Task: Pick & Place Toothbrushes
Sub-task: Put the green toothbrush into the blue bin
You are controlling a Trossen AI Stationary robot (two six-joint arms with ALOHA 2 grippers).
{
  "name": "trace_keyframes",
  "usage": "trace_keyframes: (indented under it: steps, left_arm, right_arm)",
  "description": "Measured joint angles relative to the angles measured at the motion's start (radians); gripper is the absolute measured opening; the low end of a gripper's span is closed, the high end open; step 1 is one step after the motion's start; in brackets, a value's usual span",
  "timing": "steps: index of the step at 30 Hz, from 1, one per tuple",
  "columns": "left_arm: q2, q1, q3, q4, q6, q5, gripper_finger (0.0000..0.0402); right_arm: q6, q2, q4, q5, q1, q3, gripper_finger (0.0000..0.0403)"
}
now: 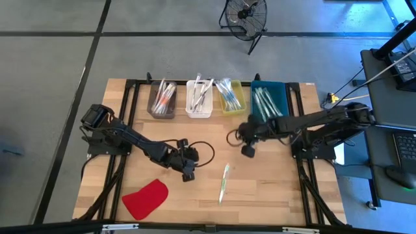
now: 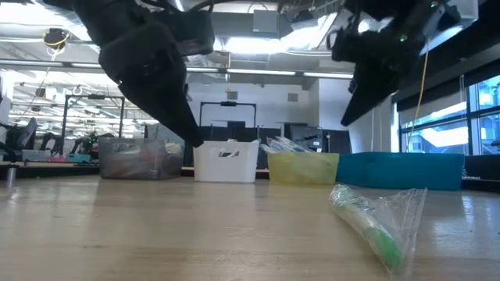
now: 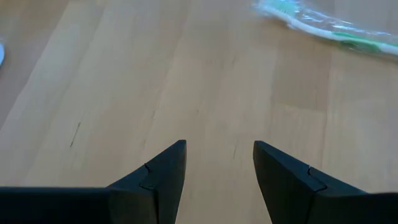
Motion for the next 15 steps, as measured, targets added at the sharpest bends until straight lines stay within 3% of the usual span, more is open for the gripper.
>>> trace_keyframes:
  steps: [10, 15]
  left_arm:
    - [0.0, 0.0, -0.001, -0.034, -0.062, -0.008, 0.0182]
    - [0.0, 0.002, -0.001, -0.033, -0.062, -0.009, 0.0182]
  right_arm:
    - [-0.2, 0.063, 0.186, -0.179, 0.169, 0.0, 0.0006]
    - [-0.357, 0.081, 0.247, -0.195, 0.219, 0.0, 0.0034]
